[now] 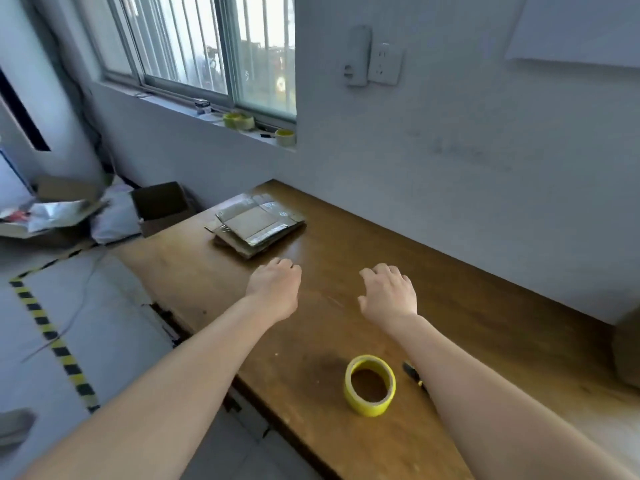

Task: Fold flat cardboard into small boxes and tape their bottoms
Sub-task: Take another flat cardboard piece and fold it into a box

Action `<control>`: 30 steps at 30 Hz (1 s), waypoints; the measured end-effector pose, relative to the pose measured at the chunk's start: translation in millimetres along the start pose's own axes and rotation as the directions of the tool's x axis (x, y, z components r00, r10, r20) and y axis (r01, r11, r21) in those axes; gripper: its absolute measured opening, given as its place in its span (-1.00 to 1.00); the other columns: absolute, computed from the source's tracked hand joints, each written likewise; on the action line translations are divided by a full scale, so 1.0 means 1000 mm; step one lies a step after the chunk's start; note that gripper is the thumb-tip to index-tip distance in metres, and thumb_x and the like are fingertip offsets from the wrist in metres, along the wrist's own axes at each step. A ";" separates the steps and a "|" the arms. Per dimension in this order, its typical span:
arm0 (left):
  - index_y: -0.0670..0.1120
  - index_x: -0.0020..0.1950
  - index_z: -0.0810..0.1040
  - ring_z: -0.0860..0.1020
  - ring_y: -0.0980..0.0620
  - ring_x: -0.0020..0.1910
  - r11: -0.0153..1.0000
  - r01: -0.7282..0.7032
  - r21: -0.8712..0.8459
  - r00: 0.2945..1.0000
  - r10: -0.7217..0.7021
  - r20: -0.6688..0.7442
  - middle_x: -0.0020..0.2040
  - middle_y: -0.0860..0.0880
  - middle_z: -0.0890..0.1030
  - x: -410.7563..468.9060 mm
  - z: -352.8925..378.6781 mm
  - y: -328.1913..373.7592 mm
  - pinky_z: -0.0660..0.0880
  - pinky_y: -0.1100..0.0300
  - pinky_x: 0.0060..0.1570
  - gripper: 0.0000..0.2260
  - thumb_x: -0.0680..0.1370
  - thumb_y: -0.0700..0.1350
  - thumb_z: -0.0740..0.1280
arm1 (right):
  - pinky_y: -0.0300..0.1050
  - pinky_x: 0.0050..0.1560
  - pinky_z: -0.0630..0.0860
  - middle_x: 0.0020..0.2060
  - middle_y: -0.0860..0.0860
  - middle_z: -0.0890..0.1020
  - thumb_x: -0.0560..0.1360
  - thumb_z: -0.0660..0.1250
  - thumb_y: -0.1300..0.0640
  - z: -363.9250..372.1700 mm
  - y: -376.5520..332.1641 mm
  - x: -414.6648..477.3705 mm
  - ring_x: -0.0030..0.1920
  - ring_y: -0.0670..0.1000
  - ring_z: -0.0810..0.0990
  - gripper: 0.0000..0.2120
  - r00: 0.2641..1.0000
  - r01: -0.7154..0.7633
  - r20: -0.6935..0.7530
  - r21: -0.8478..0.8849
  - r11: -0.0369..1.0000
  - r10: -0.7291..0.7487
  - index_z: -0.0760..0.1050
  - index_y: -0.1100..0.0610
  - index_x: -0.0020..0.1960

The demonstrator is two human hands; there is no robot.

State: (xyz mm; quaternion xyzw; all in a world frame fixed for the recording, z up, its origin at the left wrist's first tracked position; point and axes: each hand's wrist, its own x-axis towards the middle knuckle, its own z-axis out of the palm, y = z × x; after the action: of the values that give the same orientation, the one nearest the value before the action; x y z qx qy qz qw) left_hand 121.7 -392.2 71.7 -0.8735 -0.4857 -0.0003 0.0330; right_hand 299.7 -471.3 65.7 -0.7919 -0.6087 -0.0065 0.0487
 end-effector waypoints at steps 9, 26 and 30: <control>-0.07 0.19 0.46 0.40 -0.05 0.27 0.995 0.081 -0.052 0.997 -0.080 0.012 0.20 -0.05 0.47 0.016 0.016 -0.108 0.40 0.08 0.11 -0.78 0.56 -0.07 0.28 | -0.04 0.24 0.38 0.25 0.07 0.48 0.56 0.27 -0.01 0.018 -0.096 0.055 0.29 0.09 0.41 -0.62 0.998 0.055 0.044 -0.051 0.997 -0.052 0.40 0.06 0.34; -0.08 0.21 0.45 0.38 -0.08 0.29 0.984 0.151 -0.099 0.986 -0.142 0.091 0.22 -0.07 0.45 0.161 0.069 -0.235 0.39 0.07 0.13 -0.74 0.60 0.02 0.25 | -0.05 0.14 0.41 0.19 0.07 0.50 0.55 0.27 -0.07 0.083 -0.186 0.230 0.22 0.10 0.45 -0.63 0.989 0.080 0.130 -0.017 0.997 -0.078 0.41 0.07 0.28; -0.07 0.22 0.46 0.37 -0.08 0.29 0.983 0.137 -0.119 0.986 -0.124 0.112 0.23 -0.07 0.44 0.198 0.087 -0.258 0.39 0.05 0.17 -0.74 0.59 0.01 0.25 | -0.05 0.15 0.41 0.19 0.07 0.50 0.55 0.27 -0.08 0.100 -0.198 0.260 0.22 0.10 0.45 -0.62 0.984 0.032 0.175 -0.001 0.999 -0.031 0.41 0.08 0.29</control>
State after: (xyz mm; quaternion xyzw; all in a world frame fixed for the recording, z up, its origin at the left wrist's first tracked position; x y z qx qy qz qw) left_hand 4.0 -83.6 6.4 -0.8389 -0.5420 0.0124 -0.0476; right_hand 171.5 -161.6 -2.4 -0.7798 -0.6230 0.0609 -0.0066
